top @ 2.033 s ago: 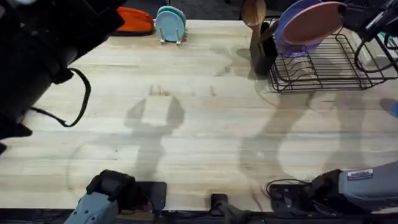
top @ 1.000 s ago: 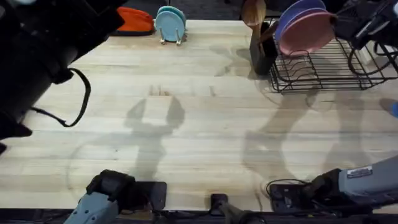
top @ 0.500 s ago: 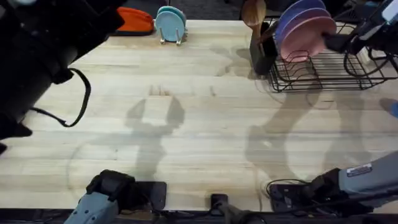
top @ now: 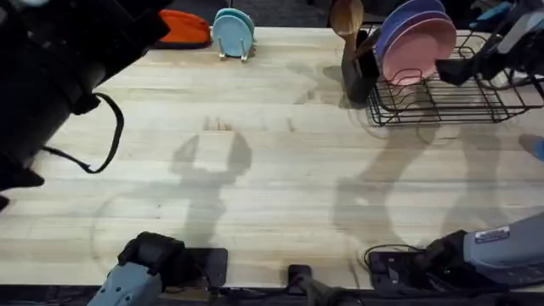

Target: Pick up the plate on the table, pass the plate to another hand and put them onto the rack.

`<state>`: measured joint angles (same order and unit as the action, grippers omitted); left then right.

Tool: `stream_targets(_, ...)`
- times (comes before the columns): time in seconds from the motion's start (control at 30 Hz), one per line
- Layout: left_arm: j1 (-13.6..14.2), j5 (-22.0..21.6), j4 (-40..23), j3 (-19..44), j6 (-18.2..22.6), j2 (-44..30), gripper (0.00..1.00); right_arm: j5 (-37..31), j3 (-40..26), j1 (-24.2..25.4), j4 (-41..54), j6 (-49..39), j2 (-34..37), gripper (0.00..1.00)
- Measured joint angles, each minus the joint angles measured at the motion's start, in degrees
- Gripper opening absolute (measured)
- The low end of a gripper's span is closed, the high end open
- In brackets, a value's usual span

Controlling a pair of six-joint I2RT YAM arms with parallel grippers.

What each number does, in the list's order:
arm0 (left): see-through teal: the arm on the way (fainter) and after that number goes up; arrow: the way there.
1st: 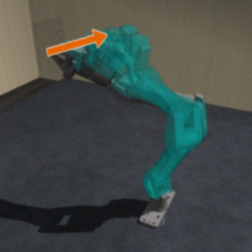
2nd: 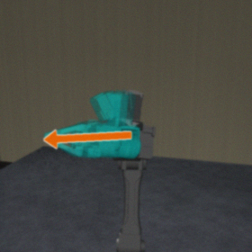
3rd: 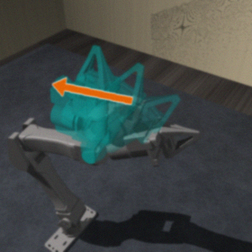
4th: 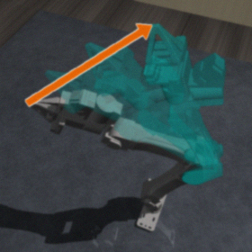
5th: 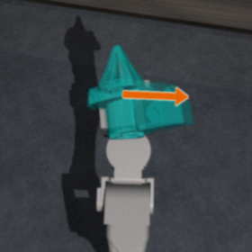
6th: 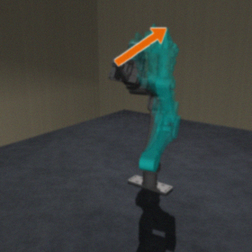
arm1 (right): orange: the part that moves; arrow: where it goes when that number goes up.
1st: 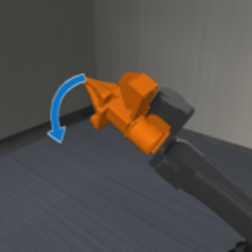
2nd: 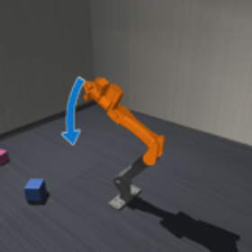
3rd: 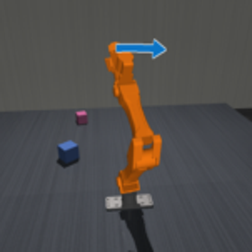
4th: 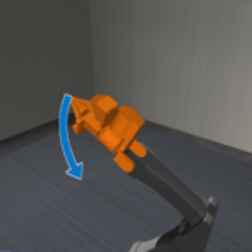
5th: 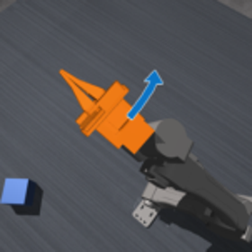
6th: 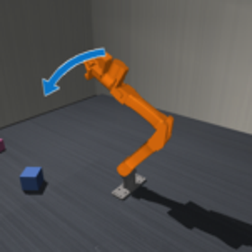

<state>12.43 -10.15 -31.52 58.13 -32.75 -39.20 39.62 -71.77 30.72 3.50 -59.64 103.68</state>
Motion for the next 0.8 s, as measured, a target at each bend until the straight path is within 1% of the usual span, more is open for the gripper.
stream_targets(0.1, 0.0, 0.0, -0.01, 0.0, 0.0, 0.0, 0.993, -5.69, 0.0, -0.02, 7.24, 1.19, -4.1, 0.994)
stream_targets(0.27, 0.0, 0.0, 0.01, 0.0, 0.0, 0.0, 0.993, -9.87, 0.0, -0.2, 18.25, 3.17, -11.88, 0.994)
stream_targets(0.47, 0.0, -0.39, -0.01, 0.0, 0.0, 0.0, 0.993, -11.25, 0.0, -1.74, 27.86, 8.52, -20.77, 0.994)
stream_targets(0.8, 0.0, -1.14, -0.01, 0.0, 0.0, 0.0, 0.993, -11.63, 0.0, -4.38, 40.52, 18.63, -32.05, 0.994)
